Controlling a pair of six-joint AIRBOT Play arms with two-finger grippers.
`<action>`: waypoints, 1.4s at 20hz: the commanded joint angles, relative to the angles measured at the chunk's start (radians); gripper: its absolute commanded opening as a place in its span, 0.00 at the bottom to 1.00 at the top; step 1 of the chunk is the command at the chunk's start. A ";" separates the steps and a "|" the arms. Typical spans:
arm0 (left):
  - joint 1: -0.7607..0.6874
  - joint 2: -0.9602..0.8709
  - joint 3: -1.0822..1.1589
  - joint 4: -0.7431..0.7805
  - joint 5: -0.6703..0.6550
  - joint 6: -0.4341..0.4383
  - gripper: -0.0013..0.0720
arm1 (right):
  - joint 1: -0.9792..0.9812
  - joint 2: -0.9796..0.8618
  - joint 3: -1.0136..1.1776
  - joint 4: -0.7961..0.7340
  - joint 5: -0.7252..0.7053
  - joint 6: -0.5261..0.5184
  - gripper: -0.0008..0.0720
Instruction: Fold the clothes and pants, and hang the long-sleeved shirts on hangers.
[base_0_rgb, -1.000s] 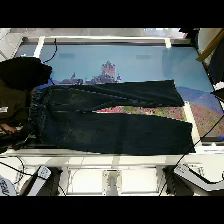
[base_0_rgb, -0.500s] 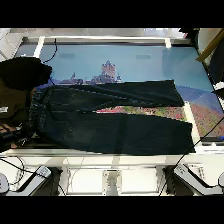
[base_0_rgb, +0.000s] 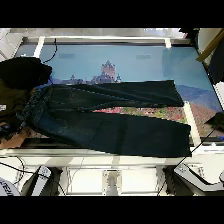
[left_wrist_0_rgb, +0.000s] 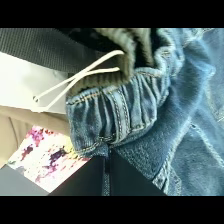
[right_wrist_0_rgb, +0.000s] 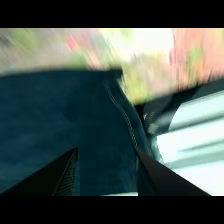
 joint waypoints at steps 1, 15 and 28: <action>0.001 0.040 0.008 0.000 -0.026 -0.014 0.07 | -0.109 -0.038 -0.218 -0.018 -0.063 -0.070 0.58; 0.001 0.039 0.008 0.001 -0.052 -0.013 0.07 | 0.041 -0.234 -0.364 -0.026 -0.218 -0.092 0.58; 0.001 0.039 0.008 0.016 -0.053 -0.013 0.07 | 0.039 -0.224 -0.157 -0.191 -0.037 -0.076 0.57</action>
